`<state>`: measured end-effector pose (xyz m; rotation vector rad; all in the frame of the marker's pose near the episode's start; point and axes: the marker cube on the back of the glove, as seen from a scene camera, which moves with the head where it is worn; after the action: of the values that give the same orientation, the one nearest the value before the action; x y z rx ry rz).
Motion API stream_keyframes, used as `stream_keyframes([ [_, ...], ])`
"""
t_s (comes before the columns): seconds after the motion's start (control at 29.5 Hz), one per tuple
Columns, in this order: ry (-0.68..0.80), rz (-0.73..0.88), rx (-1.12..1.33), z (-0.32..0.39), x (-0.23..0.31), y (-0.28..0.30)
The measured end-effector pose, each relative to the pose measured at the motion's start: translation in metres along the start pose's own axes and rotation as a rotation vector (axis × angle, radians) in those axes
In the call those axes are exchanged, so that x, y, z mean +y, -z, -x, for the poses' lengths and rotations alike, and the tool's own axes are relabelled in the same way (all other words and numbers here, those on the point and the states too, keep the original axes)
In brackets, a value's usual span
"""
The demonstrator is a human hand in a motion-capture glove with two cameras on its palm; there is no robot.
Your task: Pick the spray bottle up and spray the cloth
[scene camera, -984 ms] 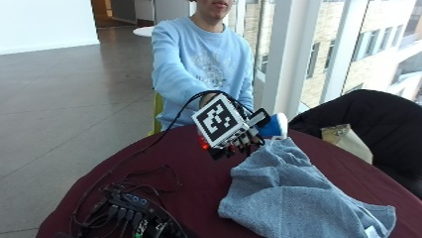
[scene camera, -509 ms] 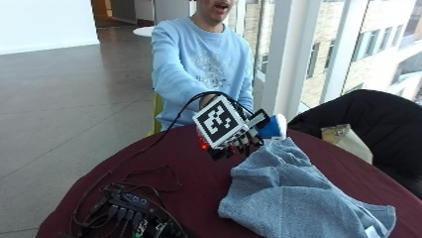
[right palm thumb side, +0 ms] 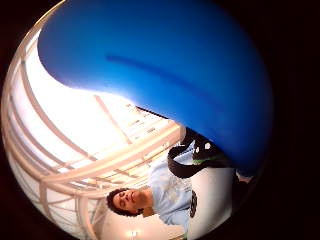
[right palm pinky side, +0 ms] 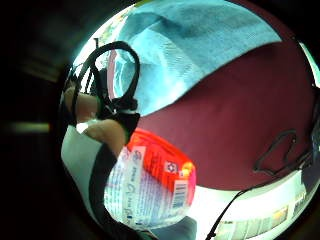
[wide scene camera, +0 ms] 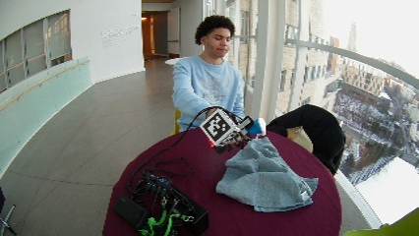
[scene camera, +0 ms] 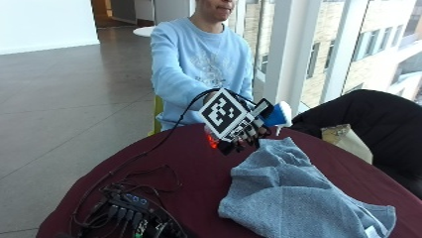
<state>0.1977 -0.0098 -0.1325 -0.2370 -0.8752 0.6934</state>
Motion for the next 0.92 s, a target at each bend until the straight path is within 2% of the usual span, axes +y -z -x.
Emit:
stream_keyframes([
  [0.44,0.420,-0.151,-0.095,0.063,0.020,-0.052],
  [0.71,0.771,-0.239,-0.271,0.108,0.032,-0.129],
  [0.92,0.889,-0.225,-0.315,0.118,0.020,-0.176],
])
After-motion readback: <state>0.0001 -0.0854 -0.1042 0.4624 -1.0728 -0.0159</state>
